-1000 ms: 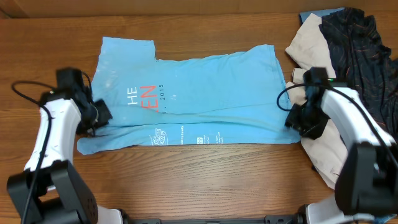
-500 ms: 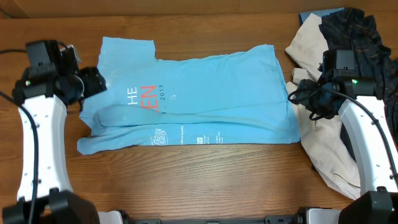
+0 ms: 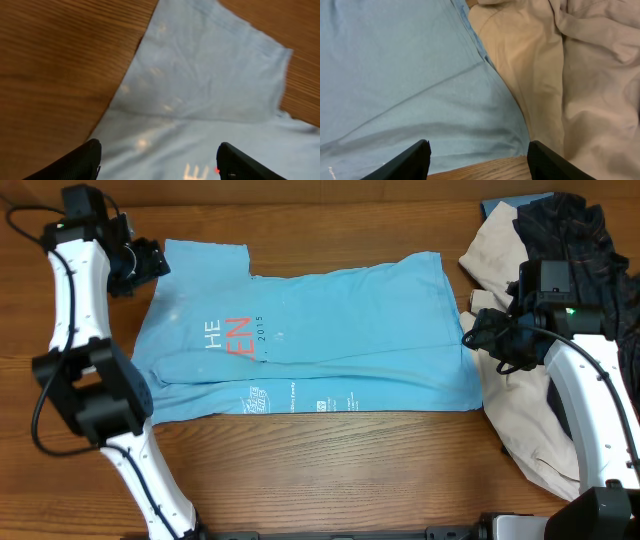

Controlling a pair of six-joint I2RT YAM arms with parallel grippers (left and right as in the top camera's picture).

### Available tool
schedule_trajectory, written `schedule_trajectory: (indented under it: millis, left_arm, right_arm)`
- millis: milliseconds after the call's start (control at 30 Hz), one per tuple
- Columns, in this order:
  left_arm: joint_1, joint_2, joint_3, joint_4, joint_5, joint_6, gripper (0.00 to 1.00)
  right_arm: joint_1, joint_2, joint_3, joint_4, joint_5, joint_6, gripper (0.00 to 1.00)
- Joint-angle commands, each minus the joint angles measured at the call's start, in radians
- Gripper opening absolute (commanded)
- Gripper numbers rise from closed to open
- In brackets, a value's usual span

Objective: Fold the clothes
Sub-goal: 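Release the shirt and move both grippers to its top corners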

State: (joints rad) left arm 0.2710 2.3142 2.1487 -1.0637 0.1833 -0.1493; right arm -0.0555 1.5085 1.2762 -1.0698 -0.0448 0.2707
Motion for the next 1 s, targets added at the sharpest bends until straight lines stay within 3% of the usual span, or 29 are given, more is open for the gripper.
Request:
schedule_trajectory:
  millis: [0,533,600,633,667,733,800,967]
  left_arm:
    - [0.007,0.105,0.083,0.024,-0.019,0.042,0.76]
    - [0.000,0.285,0.086,0.180,-0.029,0.057,0.70]
    - [-0.005,0.298,0.086,0.178,-0.009,0.057,0.56]
    - [-0.006,0.303,0.086,0.179,0.003,0.057,0.46]
    - [-0.008,0.303,0.086,0.180,0.023,0.057,0.28]
    - [-0.010,0.302,0.087,0.182,0.055,0.057,0.10]
    - [-0.010,0.301,0.093,0.167,0.077,0.057,0.04]
    - [-0.007,0.301,0.124,0.086,0.072,0.057,0.04]
  right_arm:
    - [0.002,-0.003,0.010,0.002,-0.002,-0.017,0.66]
    - [0.002,-0.003,0.010,0.001,-0.002,-0.016,0.65]
    - [0.002,-0.003,0.010,0.002,-0.002,-0.016,0.65]
    - [0.002,-0.003,0.010,0.006,-0.002,-0.016,0.64]
    - [0.002,-0.003,0.010,0.012,-0.002,-0.017,0.63]
    - [0.002,-0.003,0.010,0.036,-0.002,-0.016,0.62]
    - [0.002,-0.003,0.010,0.075,-0.002,-0.017,0.62]
    - [0.002,-0.001,0.006,0.177,-0.002,-0.018,0.61]
